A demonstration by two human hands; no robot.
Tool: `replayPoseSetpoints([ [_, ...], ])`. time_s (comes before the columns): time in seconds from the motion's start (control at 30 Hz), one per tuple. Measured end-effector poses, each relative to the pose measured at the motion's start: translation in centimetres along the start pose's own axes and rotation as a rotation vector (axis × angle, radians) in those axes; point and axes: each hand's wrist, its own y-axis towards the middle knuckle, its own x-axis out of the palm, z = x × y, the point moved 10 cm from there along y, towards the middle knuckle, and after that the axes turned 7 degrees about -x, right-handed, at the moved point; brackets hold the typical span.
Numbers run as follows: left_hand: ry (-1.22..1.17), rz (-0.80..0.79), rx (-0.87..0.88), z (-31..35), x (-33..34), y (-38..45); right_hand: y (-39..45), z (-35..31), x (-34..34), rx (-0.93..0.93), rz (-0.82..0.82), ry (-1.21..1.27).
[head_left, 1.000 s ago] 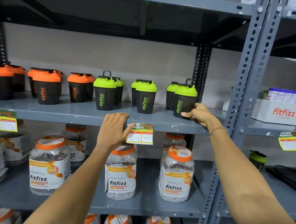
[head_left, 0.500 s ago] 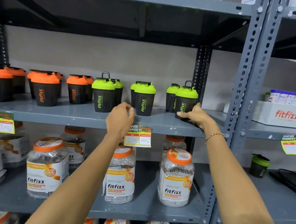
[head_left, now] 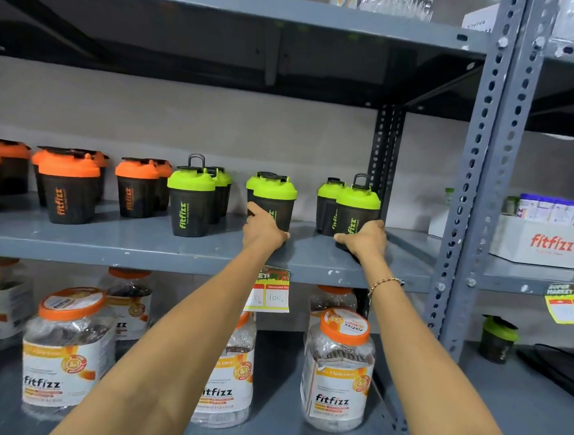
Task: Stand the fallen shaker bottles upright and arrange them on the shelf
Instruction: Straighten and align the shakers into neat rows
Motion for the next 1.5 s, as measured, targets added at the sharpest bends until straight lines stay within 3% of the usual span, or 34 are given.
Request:
replayPoseSetpoints([
  [0.47,0.034,0.070,0.019,-2.4,-2.8,0.4,-1.5,-2.1,3.0,-0.109,-0.128,-0.036],
  [1.5,0.215,0.103,-0.018,-2.6,-2.8,0.0,-2.0,-2.4,2.9,-0.142,-0.157,-0.053],
])
